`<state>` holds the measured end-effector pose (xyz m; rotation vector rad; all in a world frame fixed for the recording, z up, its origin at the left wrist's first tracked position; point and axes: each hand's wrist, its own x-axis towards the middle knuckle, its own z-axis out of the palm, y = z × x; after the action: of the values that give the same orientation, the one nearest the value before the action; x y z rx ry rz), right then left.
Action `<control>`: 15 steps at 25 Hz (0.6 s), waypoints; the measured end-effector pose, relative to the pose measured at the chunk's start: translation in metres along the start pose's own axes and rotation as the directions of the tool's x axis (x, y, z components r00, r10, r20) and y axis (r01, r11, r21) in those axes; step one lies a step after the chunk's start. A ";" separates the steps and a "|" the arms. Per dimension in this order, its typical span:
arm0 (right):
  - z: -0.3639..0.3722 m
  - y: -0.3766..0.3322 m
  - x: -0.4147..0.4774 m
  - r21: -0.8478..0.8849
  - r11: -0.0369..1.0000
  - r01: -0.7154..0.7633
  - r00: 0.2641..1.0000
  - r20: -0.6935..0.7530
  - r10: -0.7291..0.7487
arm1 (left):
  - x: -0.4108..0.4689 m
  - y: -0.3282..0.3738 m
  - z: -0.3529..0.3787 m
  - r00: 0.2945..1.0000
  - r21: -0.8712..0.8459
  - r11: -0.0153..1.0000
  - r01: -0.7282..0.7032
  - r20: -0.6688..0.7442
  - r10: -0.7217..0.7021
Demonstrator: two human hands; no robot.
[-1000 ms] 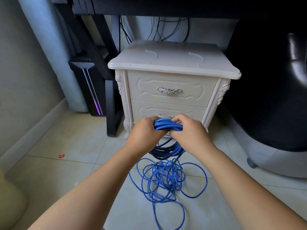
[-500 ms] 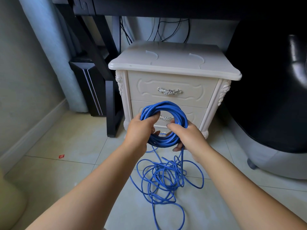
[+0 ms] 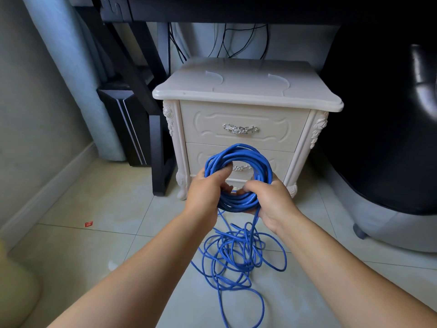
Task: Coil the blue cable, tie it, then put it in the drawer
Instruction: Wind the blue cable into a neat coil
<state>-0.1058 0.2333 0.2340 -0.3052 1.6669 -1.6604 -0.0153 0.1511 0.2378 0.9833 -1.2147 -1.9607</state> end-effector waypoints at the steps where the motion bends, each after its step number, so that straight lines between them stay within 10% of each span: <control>1: -0.001 -0.001 0.001 -0.016 1.000 0.012 0.999 -0.034 -0.013 | 0.001 0.001 -0.001 1.000 0.071 0.997 0.005 0.030 -0.007; 7: -0.013 -0.014 0.000 -0.460 0.846 0.272 0.947 -0.027 -0.319 | 0.001 0.013 -0.009 0.916 0.559 0.726 -0.400 0.227 0.330; 11: -0.010 -0.013 -0.004 -0.822 0.432 0.370 0.891 0.184 -0.414 | -0.002 0.011 -0.011 0.855 0.719 0.465 -0.517 0.412 0.314; 15: -0.006 -0.016 -0.009 -0.856 0.332 0.397 0.866 0.230 -0.444 | 0.000 0.011 -0.011 0.891 0.746 0.488 -0.452 0.354 0.284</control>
<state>-0.1087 0.2411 0.2509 -1.3437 2.5533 -0.8808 -0.0053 0.1418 0.2443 0.8196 -2.3411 -1.0922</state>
